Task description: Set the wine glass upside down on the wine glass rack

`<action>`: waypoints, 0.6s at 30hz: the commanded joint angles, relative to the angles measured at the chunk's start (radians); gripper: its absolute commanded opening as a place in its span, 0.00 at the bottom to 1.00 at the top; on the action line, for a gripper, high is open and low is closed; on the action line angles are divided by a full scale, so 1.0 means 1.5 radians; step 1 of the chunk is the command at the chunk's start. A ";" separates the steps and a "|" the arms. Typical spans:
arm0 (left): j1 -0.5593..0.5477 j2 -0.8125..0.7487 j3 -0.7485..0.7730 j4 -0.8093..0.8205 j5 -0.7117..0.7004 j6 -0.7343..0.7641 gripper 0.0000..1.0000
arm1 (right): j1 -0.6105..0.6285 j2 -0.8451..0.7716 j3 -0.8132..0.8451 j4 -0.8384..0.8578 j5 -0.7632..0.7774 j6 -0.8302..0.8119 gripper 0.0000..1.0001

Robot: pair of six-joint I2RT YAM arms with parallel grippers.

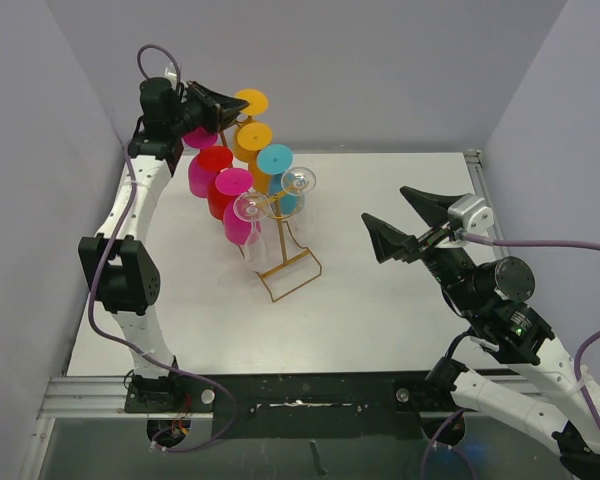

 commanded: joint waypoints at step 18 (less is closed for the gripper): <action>0.021 -0.085 -0.048 0.026 -0.010 0.033 0.00 | -0.003 0.005 -0.010 0.039 -0.002 0.015 0.78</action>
